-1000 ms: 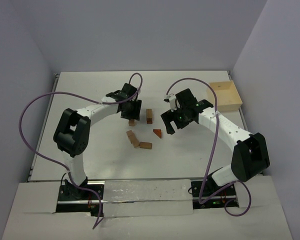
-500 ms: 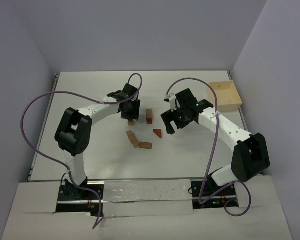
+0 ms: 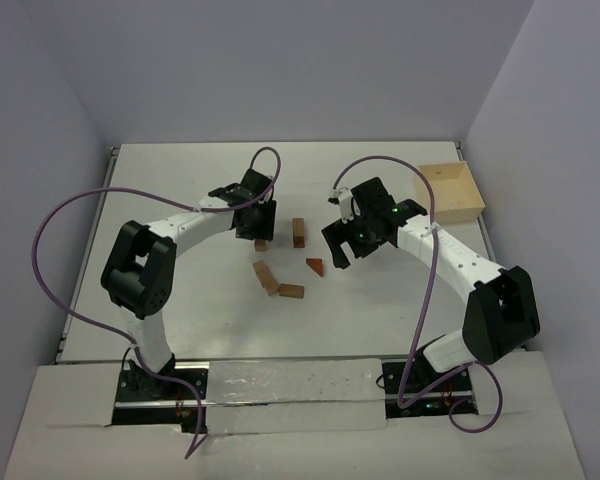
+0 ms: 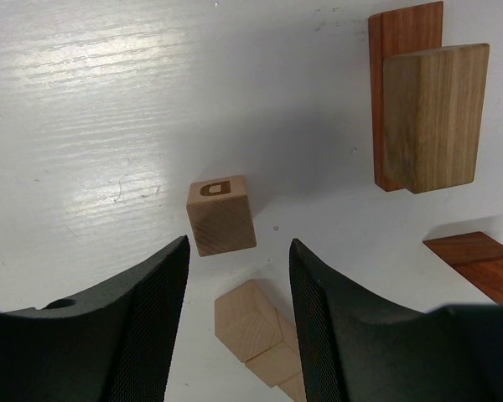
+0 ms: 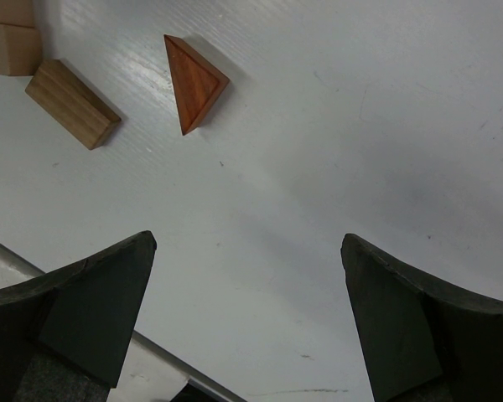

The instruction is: Build the wood block tower

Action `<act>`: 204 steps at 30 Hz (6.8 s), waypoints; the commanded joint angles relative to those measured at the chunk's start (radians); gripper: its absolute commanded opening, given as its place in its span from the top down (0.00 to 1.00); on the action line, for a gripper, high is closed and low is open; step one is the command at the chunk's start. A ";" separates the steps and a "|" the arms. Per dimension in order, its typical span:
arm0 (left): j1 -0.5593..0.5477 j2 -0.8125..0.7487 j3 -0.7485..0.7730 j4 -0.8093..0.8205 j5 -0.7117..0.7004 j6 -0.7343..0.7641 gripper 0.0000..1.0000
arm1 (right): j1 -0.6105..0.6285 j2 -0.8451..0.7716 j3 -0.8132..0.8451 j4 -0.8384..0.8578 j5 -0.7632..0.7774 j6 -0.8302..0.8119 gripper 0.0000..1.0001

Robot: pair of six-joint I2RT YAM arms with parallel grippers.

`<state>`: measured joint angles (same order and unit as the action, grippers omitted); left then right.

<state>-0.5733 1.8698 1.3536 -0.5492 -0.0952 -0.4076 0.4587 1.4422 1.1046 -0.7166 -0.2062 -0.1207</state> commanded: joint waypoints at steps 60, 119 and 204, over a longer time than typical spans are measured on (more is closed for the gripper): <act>-0.079 0.446 0.935 -0.618 0.318 1.017 0.96 | -0.058 -0.135 -0.031 0.002 -0.034 -0.023 0.00; -0.111 0.549 0.983 -0.626 0.337 1.264 0.88 | -0.074 -0.244 -0.059 -0.020 -0.132 -0.063 0.00; -0.227 0.101 0.899 -0.574 0.158 1.152 0.01 | -0.081 -0.231 -0.016 -0.030 -0.164 -0.063 0.00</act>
<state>-0.7877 2.1594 2.2729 -1.1757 0.0289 0.8117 0.3786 1.2148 1.0680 -0.7117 -0.3809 -0.1926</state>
